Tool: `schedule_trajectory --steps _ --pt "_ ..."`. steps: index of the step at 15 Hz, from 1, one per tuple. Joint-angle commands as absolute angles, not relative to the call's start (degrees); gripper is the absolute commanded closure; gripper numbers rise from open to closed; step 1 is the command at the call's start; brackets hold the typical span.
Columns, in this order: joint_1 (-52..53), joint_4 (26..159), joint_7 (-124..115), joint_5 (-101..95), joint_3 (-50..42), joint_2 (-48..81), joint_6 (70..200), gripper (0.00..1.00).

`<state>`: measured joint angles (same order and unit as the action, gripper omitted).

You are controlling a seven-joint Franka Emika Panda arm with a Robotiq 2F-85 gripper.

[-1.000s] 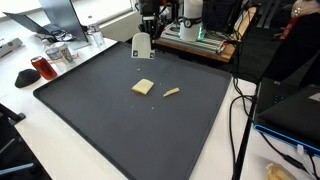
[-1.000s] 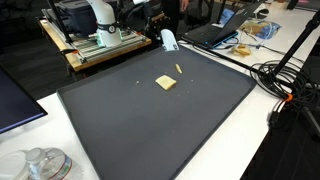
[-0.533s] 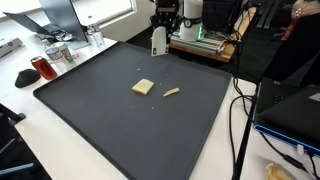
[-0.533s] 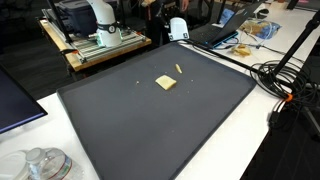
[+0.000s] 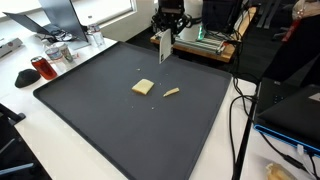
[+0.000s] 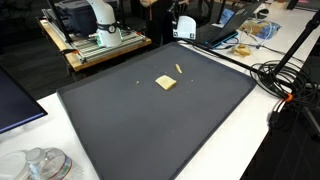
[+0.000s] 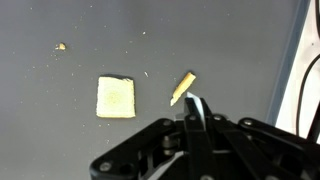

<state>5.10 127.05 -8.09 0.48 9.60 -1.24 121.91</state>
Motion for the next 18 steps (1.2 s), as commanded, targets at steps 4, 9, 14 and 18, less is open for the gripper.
schedule_trajectory --steps 4,9,14,18 --pt "5.12 119.40 -21.48 -3.33 5.31 9.03 120.06 0.99" --pt "5.09 118.52 -27.56 -2.08 2.00 12.29 119.95 0.99" --pt "3.84 119.16 -10.91 -2.48 2.12 12.43 124.08 0.99" --pt "2.74 118.32 1.51 -5.46 1.69 13.28 124.57 0.99"
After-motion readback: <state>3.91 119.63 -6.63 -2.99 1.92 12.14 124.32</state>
